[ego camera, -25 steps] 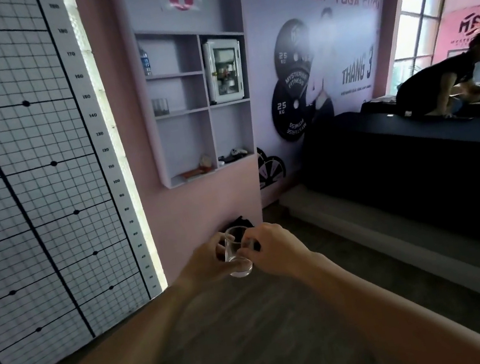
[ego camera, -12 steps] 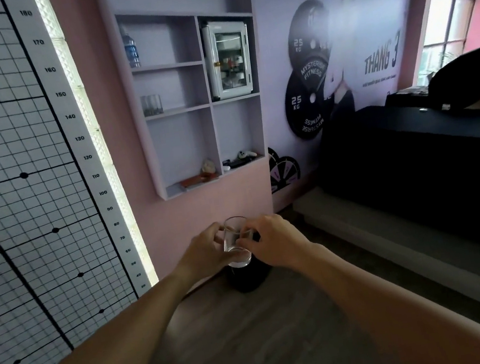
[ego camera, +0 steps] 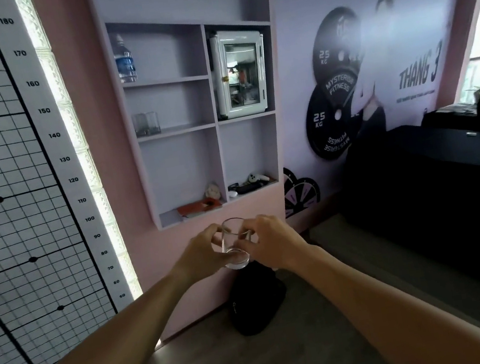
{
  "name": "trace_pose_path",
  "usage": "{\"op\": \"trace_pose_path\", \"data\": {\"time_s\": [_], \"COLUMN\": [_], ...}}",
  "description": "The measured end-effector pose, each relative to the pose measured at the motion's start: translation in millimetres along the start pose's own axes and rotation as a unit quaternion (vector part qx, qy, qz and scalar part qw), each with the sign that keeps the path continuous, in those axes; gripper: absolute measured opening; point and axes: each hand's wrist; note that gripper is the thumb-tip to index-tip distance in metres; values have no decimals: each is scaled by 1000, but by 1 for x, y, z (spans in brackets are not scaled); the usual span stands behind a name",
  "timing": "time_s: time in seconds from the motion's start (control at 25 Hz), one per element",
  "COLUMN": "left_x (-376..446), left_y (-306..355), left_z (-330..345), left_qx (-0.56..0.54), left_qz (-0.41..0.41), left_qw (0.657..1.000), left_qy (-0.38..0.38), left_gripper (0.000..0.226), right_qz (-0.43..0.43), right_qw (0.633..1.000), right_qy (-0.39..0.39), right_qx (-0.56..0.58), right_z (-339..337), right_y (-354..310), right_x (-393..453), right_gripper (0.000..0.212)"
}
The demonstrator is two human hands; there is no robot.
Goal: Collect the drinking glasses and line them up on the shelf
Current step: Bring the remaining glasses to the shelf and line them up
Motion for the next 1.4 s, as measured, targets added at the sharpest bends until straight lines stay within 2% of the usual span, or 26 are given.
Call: {"op": "trace_pose_path", "data": {"time_s": [0.4, 0.72, 0.88, 1.12, 1.4], "left_x": [155, 303, 359, 433, 515], "left_y": [-76, -140, -163, -191, -198], "left_z": [-33, -148, -202, -245, -277], "left_qx": [2, 45, 11, 20, 6], "left_qz": [-15, 3, -1, 0, -46], "left_qw": [999, 994, 993, 980, 944], "left_qy": [29, 99, 120, 199, 325], "left_gripper": [60, 60, 64, 65, 76], "right_qz": [-41, -82, -105, -146, -225], "right_qw": [999, 996, 994, 986, 964], "right_qy": [-1, 16, 29, 73, 106], "right_qx": [-11, -38, -10, 42, 90], "right_z": [7, -19, -23, -23, -51], "right_y": [64, 64, 60, 70, 87], "right_x": [173, 374, 460, 565, 679], "right_gripper": [19, 20, 16, 14, 13]}}
Point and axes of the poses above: each hand's wrist, its own x-axis towards the middle knuckle, its own z-axis out of the palm, y = z × x, and after that the axes turned 9 degrees about -y, right-handed
